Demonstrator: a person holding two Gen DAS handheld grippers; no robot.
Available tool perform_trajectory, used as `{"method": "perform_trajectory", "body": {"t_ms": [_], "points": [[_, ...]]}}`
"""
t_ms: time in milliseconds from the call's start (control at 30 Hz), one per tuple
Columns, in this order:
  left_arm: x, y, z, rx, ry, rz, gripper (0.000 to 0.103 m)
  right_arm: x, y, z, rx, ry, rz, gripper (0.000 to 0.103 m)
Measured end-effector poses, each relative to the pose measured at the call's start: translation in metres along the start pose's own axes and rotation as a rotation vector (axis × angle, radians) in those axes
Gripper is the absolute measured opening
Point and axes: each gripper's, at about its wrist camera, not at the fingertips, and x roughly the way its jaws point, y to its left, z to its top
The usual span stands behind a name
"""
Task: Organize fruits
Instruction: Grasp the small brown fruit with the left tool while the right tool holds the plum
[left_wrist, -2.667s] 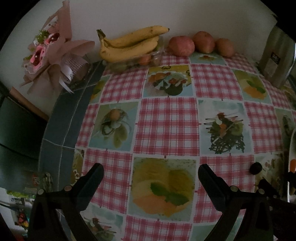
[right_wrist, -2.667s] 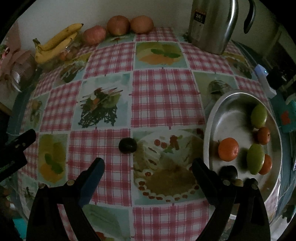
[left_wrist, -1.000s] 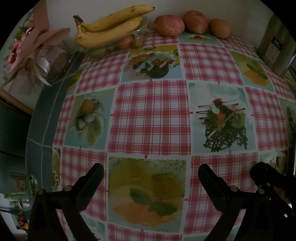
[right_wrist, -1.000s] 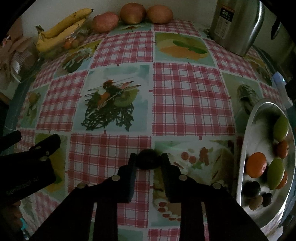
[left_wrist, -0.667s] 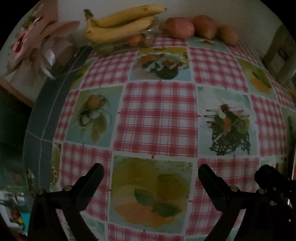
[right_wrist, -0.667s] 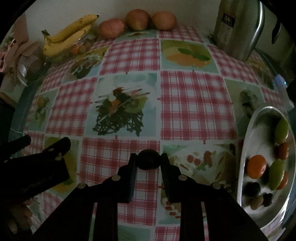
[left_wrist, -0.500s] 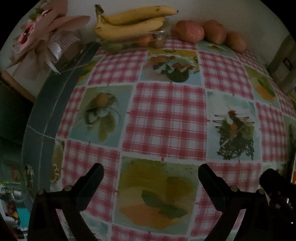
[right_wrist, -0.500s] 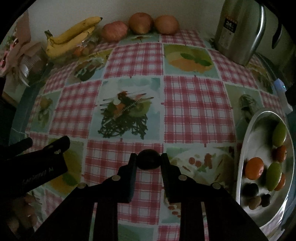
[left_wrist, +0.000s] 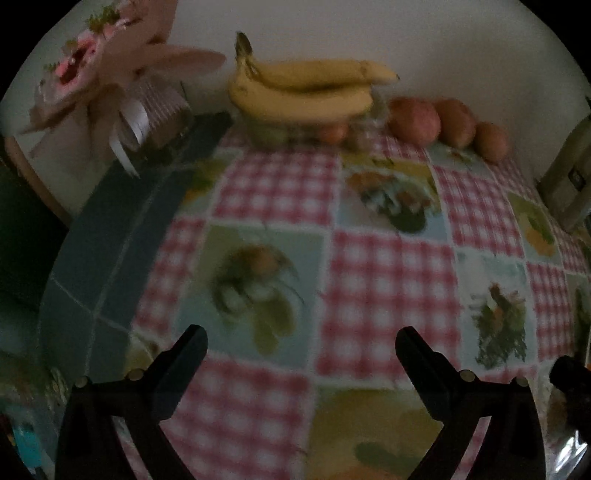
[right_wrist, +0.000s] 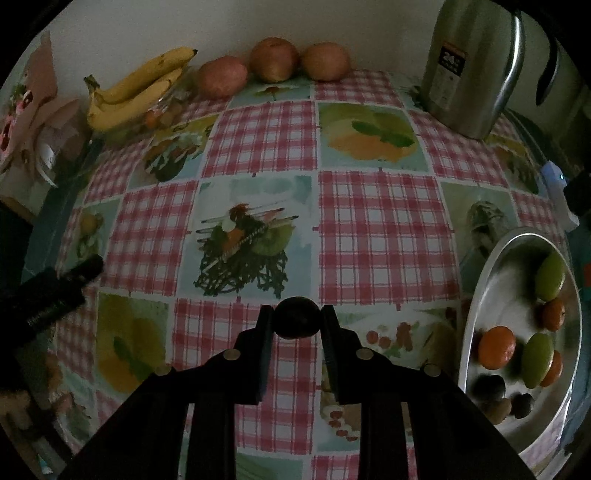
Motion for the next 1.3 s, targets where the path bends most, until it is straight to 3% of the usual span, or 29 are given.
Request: {"method": "perform_trajectory", "body": {"t_ms": [233,433,633,700,833,867,967,1133,1300], "points": [[0.007,0.033,0.029,0.038,0.036,-0.066,0.103,0.001,-0.010,0.004,0.042,-0.001,0.001,0.026],[0.026,0.040,0.040,0.037,0.092,-0.040,0.102,0.005,-0.008,0.004,0.043,0.010,0.004,0.026],[0.047,0.050,0.046,0.000,0.134,-0.052,0.078,0.007,-0.012,0.005,0.059,0.016,0.003,0.026],[0.051,0.049,0.048,-0.011,0.146,-0.070,0.064,0.009,-0.013,0.006,0.061,0.022,0.002,0.026],[0.057,0.047,0.050,-0.050,0.162,-0.083,0.056,0.009,-0.015,0.005,0.070,0.025,0.001,0.026],[0.059,0.047,0.050,-0.057,0.169,-0.087,0.049,0.009,-0.015,0.005,0.072,0.025,0.004,0.026],[0.065,0.047,0.050,-0.085,0.189,-0.099,0.044,0.008,-0.016,0.006,0.074,0.022,0.006,0.026],[0.069,0.047,0.050,-0.117,0.205,-0.095,0.027,0.004,-0.017,0.006,0.082,0.013,0.015,0.026],[0.062,0.045,0.047,-0.137,0.200,-0.093,0.027,0.002,-0.018,0.006,0.087,0.011,0.030,0.026]]}}
